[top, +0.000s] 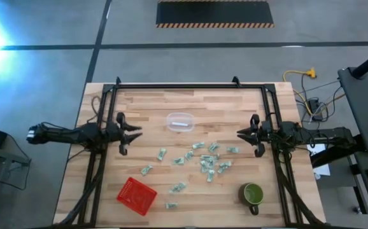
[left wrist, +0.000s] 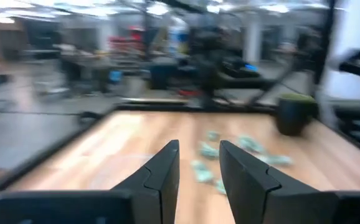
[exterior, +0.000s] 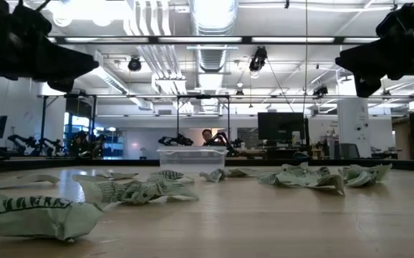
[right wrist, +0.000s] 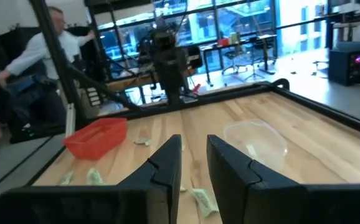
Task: Pick and place items into bin
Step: Put the stevia packet into the orange bin
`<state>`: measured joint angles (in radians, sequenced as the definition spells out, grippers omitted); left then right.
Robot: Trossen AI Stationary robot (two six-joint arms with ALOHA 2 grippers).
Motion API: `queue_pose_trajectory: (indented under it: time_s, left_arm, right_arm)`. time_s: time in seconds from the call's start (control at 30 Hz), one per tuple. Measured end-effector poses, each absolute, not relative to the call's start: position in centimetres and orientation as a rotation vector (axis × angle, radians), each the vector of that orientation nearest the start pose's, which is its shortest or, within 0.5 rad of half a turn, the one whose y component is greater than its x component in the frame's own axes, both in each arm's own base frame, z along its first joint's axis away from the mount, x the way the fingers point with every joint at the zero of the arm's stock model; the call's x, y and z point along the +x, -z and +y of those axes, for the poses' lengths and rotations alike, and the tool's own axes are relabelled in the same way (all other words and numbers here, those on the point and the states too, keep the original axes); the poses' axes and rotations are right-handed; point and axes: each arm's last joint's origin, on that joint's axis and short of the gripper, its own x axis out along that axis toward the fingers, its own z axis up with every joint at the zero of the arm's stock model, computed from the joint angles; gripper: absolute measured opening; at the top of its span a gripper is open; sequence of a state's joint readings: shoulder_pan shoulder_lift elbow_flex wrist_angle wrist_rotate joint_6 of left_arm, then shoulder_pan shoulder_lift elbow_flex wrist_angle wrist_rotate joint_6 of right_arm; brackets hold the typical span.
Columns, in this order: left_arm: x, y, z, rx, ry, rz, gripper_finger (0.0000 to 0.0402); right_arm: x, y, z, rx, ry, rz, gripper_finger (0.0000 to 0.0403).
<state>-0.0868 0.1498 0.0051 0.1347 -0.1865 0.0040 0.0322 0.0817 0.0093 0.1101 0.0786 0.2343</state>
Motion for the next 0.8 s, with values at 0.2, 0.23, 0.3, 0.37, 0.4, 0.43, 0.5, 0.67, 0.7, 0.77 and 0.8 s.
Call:
queue_pose_trajectory:
  time_s: [0.2,0.23,0.3,0.37,0.4,0.43,0.5,0.67,0.7,0.77,0.8]
  left_arm:
    - [11.6,-16.4,-0.8,0.07,0.006,0.096,0.0097]
    - [11.9,-16.7,-0.8,0.108,0.007,0.083,0.0097]
    - [12.3,-17.0,-0.8,0.179,0.008,0.055,0.0097]
    - [12.7,-17.8,-0.9,0.216,0.005,0.008,0.0097]
    - [12.9,-18.3,-0.9,0.221,0.003,-0.005,0.0097]
    - [13.1,-18.5,-0.9,0.229,0.004,0.002,0.0097]
    - [13.5,-19.1,-0.9,0.246,0.01,0.047,0.0097]
    - [15.2,-21.3,-0.9,0.249,-0.046,0.278,0.0097]
    - [15.5,-21.9,-0.8,0.25,-0.059,0.334,0.0097]
    - [16.3,-23.3,-0.9,0.234,-0.065,0.435,0.0097]
    - [16.7,-24.1,-0.9,0.214,-0.066,0.479,0.0097]
  right_arm:
    - [10.2,-17.7,0.1,0.257,0.03,-0.101,0.0068]
    - [10.2,-17.7,0.1,0.238,0.031,-0.102,0.0068]
    - [10.3,-17.6,0.1,0.21,0.033,-0.097,0.0068]
    - [10.3,-17.6,0.1,0.179,0.034,-0.096,0.0068]
    - [10.3,-17.6,0.1,0.166,0.034,-0.095,0.0068]
    - [10.3,-17.6,0.1,0.161,0.034,-0.095,0.0068]
    - [10.3,-17.6,0.1,0.167,0.03,-0.094,0.0068]
    - [10.3,-17.4,0.4,0.15,-0.045,-0.061,0.0068]
    - [10.3,-17.2,0.4,0.128,-0.062,-0.048,0.0068]
    - [10.3,-17.0,0.5,0.079,-0.073,-0.025,0.0068]
    - [10.3,-17.0,0.4,0.053,-0.071,-0.022,0.0068]
